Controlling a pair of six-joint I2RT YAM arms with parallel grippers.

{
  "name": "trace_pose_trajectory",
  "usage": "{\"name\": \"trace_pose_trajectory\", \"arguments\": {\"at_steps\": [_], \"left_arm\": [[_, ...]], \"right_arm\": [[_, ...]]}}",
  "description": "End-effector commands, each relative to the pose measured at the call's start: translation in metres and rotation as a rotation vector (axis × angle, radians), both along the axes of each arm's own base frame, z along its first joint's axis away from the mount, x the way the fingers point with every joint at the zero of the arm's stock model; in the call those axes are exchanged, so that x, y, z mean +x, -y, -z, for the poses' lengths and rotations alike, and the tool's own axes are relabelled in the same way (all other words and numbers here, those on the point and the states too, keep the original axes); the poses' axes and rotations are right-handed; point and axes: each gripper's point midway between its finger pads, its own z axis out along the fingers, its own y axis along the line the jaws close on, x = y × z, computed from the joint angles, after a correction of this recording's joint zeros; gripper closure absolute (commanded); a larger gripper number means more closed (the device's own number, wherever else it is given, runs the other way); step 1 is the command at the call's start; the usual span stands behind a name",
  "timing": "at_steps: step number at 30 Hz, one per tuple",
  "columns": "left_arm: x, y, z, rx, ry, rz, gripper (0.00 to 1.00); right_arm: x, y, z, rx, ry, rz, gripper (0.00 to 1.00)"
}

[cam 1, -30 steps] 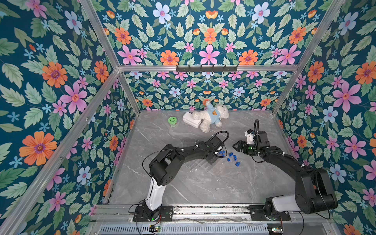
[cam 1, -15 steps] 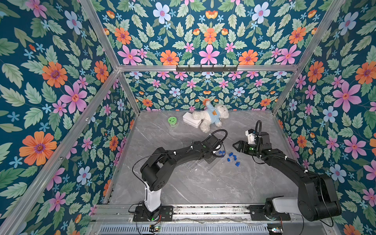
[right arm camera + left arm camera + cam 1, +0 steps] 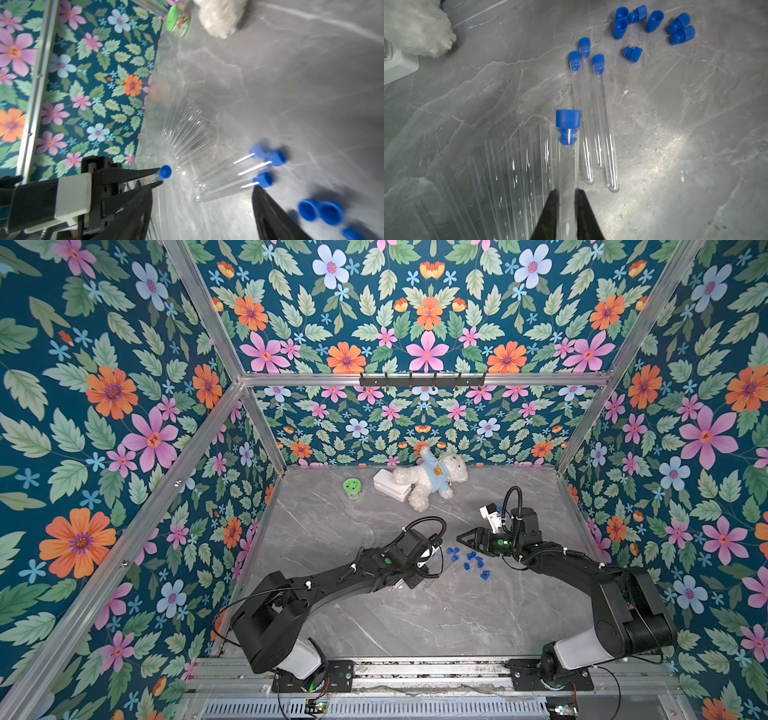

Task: Remove stoppers from test tubes
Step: Pick up the test tube at the center of the board, then open the stopper on the test tube.

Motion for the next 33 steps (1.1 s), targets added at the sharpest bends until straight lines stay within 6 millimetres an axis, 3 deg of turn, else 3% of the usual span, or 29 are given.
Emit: {"name": "trace_pose_trajectory", "arguments": {"at_steps": [1, 15, 28, 29, 33], "left_arm": [[-0.002, 0.004, -0.009, -0.035, 0.024, 0.024, 0.95], [-0.006, 0.005, -0.011, -0.057, 0.036, 0.046, 0.95], [-0.005, 0.009, -0.011, -0.065, 0.041, 0.058, 0.95], [-0.005, 0.009, -0.011, -0.063, 0.041, 0.059, 0.95], [-0.004, 0.01, -0.011, -0.064, 0.044, 0.058, 0.95]], "right_arm": [[-0.009, -0.021, -0.013, 0.056, 0.027, -0.11, 0.24], [-0.024, -0.052, -0.006, 0.094, -0.041, -0.241, 0.35], [-0.034, -0.066, -0.008, 0.098, -0.052, -0.305, 0.44], [-0.033, -0.067, 0.003, 0.093, -0.086, -0.305, 0.45], [-0.035, -0.069, 0.005, 0.096, -0.095, -0.314, 0.47]]}}
